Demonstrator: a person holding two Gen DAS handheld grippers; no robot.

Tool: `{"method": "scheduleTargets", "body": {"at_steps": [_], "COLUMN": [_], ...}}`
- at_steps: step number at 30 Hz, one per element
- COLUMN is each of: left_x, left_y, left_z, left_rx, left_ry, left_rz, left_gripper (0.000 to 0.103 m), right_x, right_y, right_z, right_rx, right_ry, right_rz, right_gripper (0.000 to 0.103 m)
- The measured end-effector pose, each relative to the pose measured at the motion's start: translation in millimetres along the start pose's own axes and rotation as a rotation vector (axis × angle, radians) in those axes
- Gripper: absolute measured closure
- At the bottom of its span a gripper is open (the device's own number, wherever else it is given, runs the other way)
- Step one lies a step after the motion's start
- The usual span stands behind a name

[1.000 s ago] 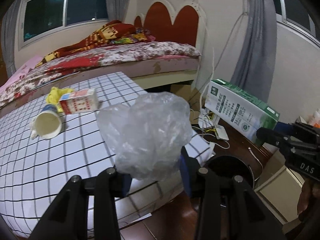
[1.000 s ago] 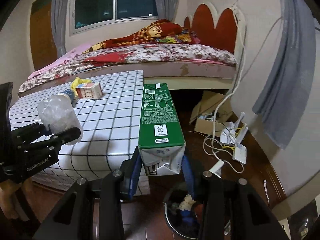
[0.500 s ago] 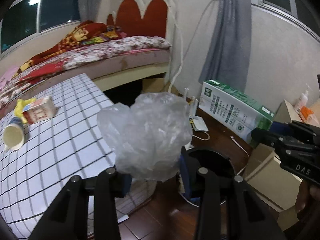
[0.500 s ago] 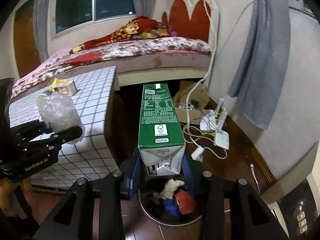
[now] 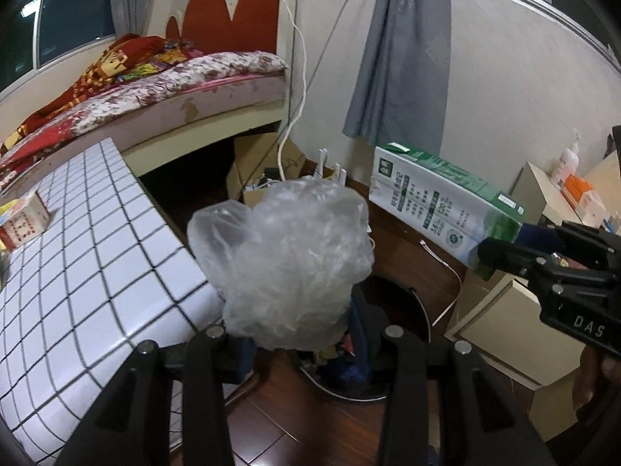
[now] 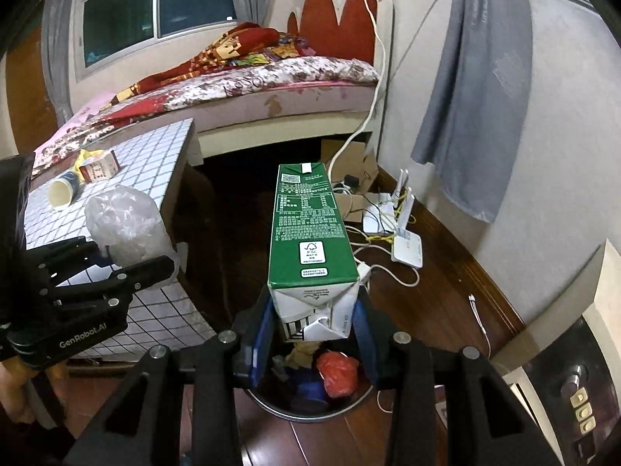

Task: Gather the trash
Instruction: 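Carry carton and plastic bag over the black bin and open both tools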

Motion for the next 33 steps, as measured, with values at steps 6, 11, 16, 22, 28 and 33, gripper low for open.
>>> {"method": "scheduleTargets", "body": {"at_steps": [6, 11, 16, 22, 28, 33], "left_x": [11, 21, 38, 71, 101, 116], "left_y": [-3, -6, -13, -29, -50, -61], "left_z": [12, 22, 31, 44, 54, 55], "left_rx": [0.010, 0.018, 0.034, 0.049, 0.062, 0.041], "left_ry": [-0.021, -0.038, -0.080, -0.153, -0.183, -0.204], "left_rz": [-0.020, -0.038, -0.080, -0.154, -0.244, -0.272], "left_gripper": [0.061, 0.061, 0.061, 0.061, 0.061, 0.061], "right_x": [3, 10, 26, 55, 83, 100], "right_y": [-6, -14, -29, -59, -74, -78], "right_z": [15, 22, 30, 41, 43, 41], "right_rx": [0.020, 0.031, 0.046, 0.085, 0.094, 0.086], "right_ry": [-0.014, -0.015, -0.001, 0.031, 0.060, 0.078], "right_rz": [-0.014, -0.039, -0.095, -0.181, -0.253, -0.287], "right_gripper": [0.062, 0.062, 0.062, 0.062, 0.061, 0.061]}}
Point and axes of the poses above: each gripper's, at about its wrist camera, not at the fingertips, and x roughly the way its jaws point, z to its right, y to its top, the point moved 8 cm from there along x, roughly the way its jaws point, and after that the axes turned 4 degrees about y, right-handed, at the moved point
